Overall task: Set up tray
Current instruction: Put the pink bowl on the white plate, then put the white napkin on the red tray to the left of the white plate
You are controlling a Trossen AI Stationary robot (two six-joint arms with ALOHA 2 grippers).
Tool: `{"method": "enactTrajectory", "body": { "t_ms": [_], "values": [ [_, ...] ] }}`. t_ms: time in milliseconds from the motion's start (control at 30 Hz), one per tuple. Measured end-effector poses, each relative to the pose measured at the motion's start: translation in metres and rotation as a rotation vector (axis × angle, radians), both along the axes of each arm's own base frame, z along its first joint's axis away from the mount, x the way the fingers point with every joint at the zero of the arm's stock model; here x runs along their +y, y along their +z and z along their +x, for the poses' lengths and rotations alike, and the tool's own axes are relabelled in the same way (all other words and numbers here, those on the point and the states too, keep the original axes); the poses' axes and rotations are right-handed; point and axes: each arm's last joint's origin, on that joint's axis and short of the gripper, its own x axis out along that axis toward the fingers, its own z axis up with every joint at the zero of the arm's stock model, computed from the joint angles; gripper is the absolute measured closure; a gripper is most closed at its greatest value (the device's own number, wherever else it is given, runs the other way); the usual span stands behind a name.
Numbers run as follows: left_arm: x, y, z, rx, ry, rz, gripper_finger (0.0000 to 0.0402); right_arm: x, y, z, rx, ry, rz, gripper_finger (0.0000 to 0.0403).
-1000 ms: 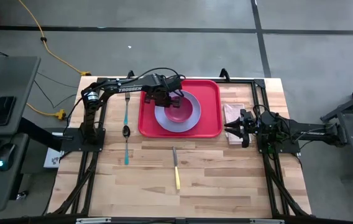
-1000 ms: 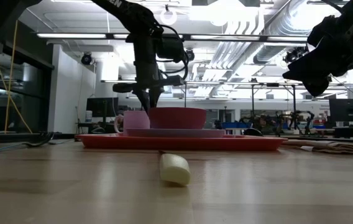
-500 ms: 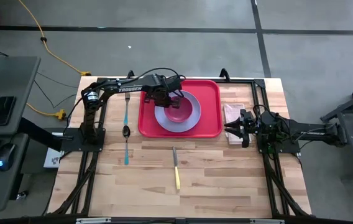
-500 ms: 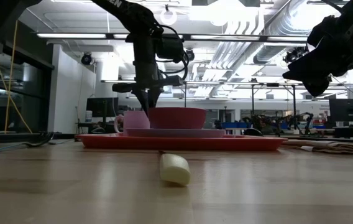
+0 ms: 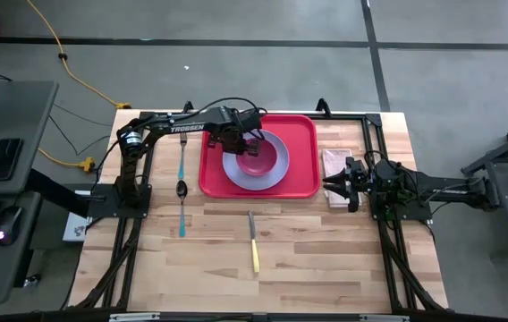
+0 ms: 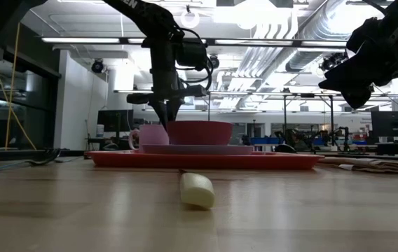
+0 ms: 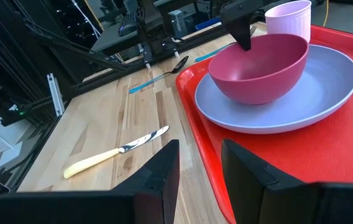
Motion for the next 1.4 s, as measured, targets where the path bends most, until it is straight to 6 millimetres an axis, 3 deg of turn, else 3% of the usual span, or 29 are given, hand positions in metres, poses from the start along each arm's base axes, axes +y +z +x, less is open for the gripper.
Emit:
{"method": "enactTrajectory", "body": {
  "t_ms": [600, 733, 967, 1200, 1400],
  "values": [
    [-0.001, 0.007, -0.002, -0.016, -0.001, 0.01, 0.0162, 0.0, 0.0, 0.0, 0.0, 0.0, 0.002, 0.0304],
    [-0.003, 0.026, -0.009, -0.06, -0.008, 0.037, 0.0145, 0.0, 0.0, 0.0, 0.0, -0.001, 0.005, 0.0304],
    [-0.014, 0.076, -0.031, -0.19, -0.051, 0.105, 0.0131, 0.0, 0.0, 0.0, 0.0, -0.005, -0.001, 0.0304],
    [-0.043, 0.127, -0.057, -0.333, -0.163, 0.163, 0.0134, 0.0, 0.002, 0.0, 0.002, -0.015, -0.005, 0.0304],
    [-0.068, 0.161, -0.086, -0.39, -0.238, 0.286, 0.0136, -0.003, 0.03, -0.008, 0.059, -0.113, -0.089, 0.0304]
  ]
}}
